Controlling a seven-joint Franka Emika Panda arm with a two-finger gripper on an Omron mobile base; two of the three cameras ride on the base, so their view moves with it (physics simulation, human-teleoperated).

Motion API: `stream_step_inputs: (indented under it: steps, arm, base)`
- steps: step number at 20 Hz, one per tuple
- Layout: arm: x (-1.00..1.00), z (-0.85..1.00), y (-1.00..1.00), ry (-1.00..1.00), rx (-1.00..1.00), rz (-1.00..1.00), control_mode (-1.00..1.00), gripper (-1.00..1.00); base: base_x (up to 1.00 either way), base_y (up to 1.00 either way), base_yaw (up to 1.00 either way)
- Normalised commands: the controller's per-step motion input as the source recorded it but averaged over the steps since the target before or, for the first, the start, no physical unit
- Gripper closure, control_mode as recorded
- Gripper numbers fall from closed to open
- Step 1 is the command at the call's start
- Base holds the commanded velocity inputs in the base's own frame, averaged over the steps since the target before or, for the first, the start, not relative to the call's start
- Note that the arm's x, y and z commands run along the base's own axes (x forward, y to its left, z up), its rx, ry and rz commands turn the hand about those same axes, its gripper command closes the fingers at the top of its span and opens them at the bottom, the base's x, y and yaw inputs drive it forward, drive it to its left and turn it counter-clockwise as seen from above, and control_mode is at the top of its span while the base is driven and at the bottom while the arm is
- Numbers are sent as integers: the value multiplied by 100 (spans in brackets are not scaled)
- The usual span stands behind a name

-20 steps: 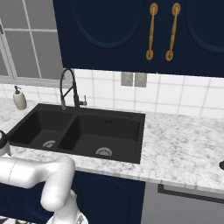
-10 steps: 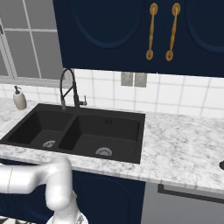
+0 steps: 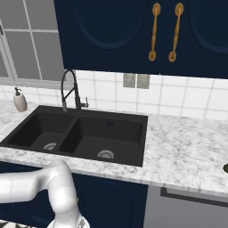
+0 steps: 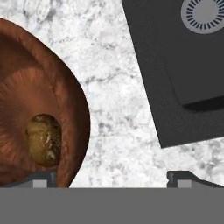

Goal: Pick the mushroom from the sink and place it in the bowl. Then pick the bowl and place it in the microwave. Then close the microwave door and press the start button.

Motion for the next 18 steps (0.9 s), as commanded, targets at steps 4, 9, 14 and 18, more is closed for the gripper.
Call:
stream_step_inputs:
  steps: [4, 9, 14, 18]
  arm:
    - [61, -13, 31, 6, 1, -10, -100, -100]
    - [53, -5, 41, 12, 0, -9, -100, -100]
    - [29, -15, 28, 16, 0, -5, -100, -100]
    - [-1, -39, 6, 7, 0, -1, -100, 100]
  base:
    - [0, 0, 0]
    - [0, 0, 0]
    - [0, 0, 0]
    - [0, 0, 0]
